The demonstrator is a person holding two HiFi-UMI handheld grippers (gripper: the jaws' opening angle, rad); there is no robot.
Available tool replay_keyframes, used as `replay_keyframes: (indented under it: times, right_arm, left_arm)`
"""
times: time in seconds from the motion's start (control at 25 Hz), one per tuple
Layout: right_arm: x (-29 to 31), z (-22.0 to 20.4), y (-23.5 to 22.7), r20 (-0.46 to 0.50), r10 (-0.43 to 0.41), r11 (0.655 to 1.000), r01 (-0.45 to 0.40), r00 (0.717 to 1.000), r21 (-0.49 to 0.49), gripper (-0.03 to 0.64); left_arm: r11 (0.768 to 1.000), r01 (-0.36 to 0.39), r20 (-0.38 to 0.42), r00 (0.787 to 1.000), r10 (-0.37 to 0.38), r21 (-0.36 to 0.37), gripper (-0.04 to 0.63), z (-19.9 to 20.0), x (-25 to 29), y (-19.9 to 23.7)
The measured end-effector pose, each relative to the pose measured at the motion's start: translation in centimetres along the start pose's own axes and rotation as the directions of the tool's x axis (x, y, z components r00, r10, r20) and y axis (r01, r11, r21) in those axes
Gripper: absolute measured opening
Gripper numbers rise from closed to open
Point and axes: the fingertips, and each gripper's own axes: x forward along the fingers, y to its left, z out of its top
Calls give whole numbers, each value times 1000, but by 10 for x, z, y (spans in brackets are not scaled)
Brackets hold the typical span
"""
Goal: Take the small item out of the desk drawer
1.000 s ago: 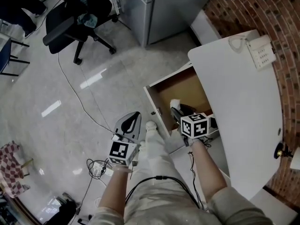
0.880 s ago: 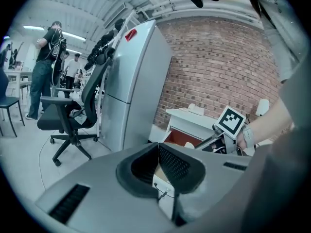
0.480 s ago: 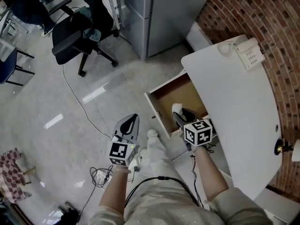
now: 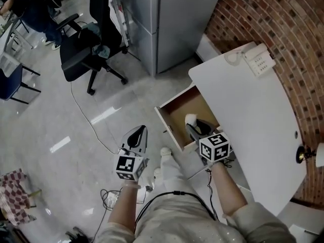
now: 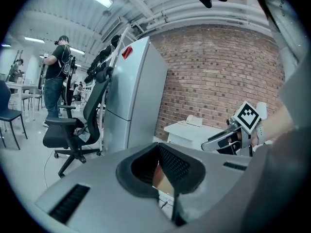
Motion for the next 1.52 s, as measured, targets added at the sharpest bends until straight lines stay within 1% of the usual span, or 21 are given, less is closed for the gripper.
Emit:
replay_keyframes:
  times: [0.56,0.92,1.24,1.52]
  right_arm:
    - [-46,40,15,145,23,998,-13,989,-69,163]
    - [-66,60,28,228,49,994,-24,972,-108,163]
    - [-80,80,37,282,64,985,-16,957,-171,161]
    - [-92,96,42,344,78,981,-11,936,-191,161]
  left_arm:
    - [999,-26,75,997,23,44,6,48,-23,-8]
    - [997,-56,105,993,50,52,6,62,-38,-8]
    - [993,-102,137,986,95,50,6,78,-53,-1]
    - [990,-135,182,975,128,29,6,94,-67,4]
